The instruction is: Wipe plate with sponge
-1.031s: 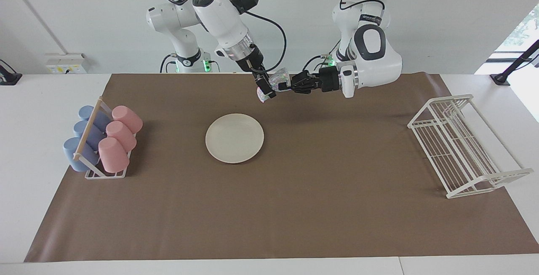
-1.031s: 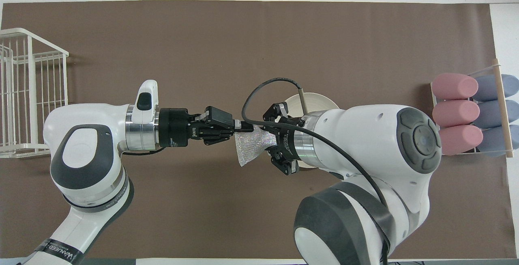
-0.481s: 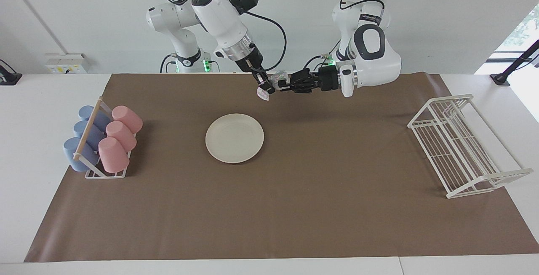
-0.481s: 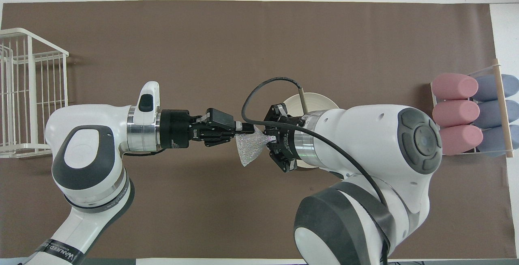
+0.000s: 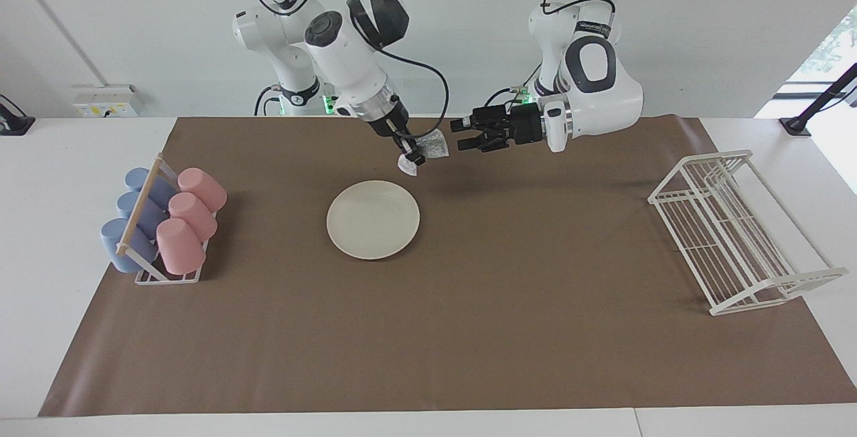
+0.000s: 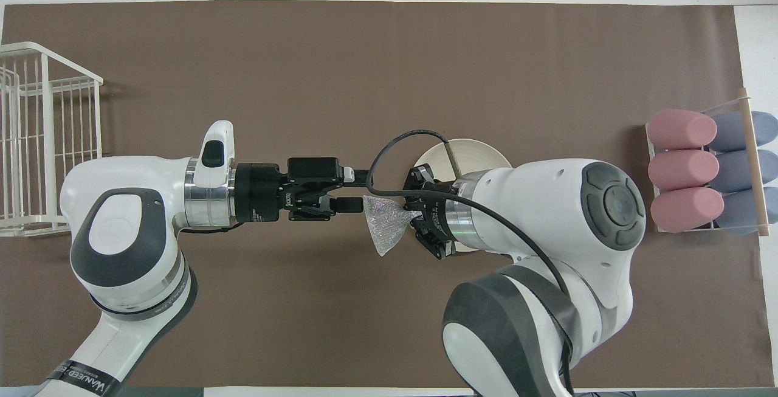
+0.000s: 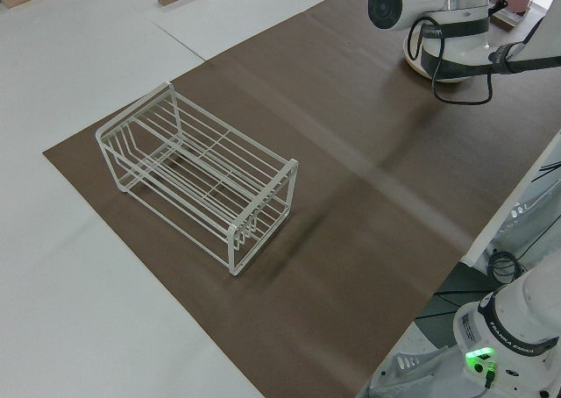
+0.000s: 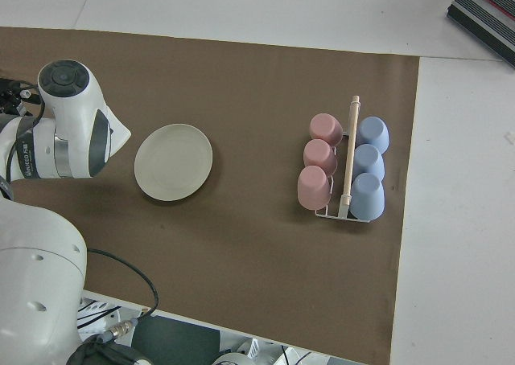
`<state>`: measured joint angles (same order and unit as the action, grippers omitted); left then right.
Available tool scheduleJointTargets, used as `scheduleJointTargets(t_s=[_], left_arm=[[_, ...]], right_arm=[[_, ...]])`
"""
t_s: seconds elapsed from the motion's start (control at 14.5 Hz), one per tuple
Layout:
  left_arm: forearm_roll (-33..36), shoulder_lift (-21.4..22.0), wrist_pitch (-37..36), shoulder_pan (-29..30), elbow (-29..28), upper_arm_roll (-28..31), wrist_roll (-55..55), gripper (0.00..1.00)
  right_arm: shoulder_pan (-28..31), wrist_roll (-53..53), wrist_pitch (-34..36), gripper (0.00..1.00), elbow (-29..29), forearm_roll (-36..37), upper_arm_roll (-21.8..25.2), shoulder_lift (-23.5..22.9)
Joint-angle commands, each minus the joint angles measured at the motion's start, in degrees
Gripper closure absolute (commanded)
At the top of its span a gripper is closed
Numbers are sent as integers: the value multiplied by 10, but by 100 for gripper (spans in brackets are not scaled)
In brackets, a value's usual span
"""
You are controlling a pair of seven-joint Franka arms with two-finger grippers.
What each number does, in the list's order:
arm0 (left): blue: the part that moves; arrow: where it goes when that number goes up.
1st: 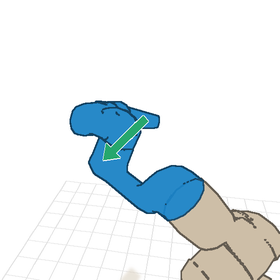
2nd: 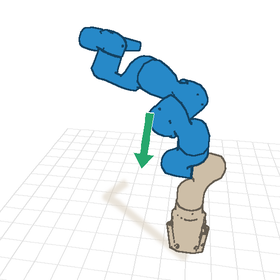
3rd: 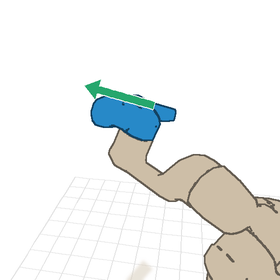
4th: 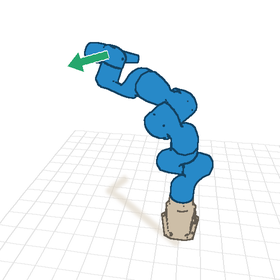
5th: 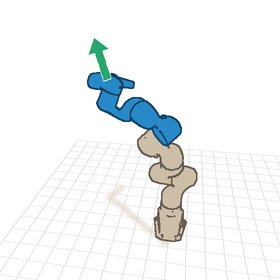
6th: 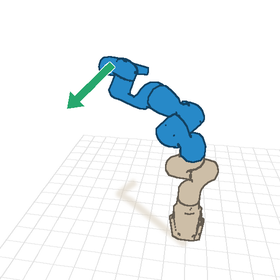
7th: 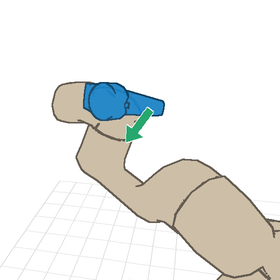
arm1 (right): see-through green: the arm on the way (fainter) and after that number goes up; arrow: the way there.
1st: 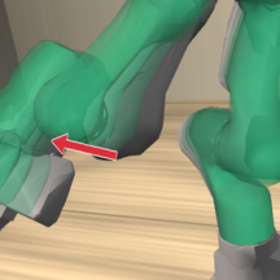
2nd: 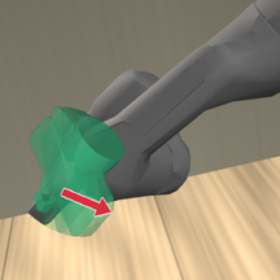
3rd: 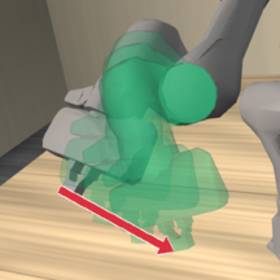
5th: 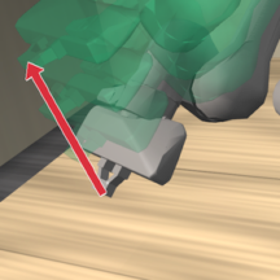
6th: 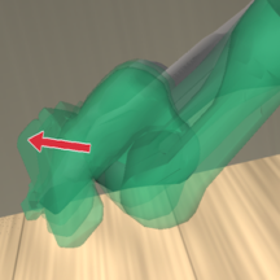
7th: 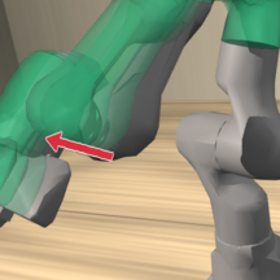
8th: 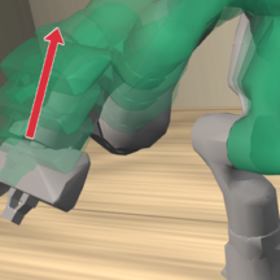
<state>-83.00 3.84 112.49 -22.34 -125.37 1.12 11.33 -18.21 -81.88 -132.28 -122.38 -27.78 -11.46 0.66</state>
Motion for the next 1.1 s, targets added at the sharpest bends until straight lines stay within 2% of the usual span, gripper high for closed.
scheduleJointTargets(t_s=[0.0, 0.14, 0.34, 0.48, 0.76, 1.03], left_arm=[[72, 19, 3, 33, -11, 0, -10, 0], [152, 19, 0, 52, 8, 1, -51, 0], [308, 22, -13, 75, 52, 2, -141, 0], [433, 22, -29, 75, 82, 2, -195, 0], [601, 18, -125, 100, 167, 2, -224, 0], [755, 13, -205, 101, 247, 2, -223, 0]], right_arm=[[8, 57, -79, 100, -36, -3, -4, -36], [9, 73, -107, 100, -55, -3, -4, -43], [39, 169, -163, 100, -63, -4, -4, -109], [40, 178, -177, 100, -63, -4, -4, -133], [41, 183, -174, 100, -66, -9, -4, -140], [78, 261, -173, 100, -73, -9, -3, -140]])
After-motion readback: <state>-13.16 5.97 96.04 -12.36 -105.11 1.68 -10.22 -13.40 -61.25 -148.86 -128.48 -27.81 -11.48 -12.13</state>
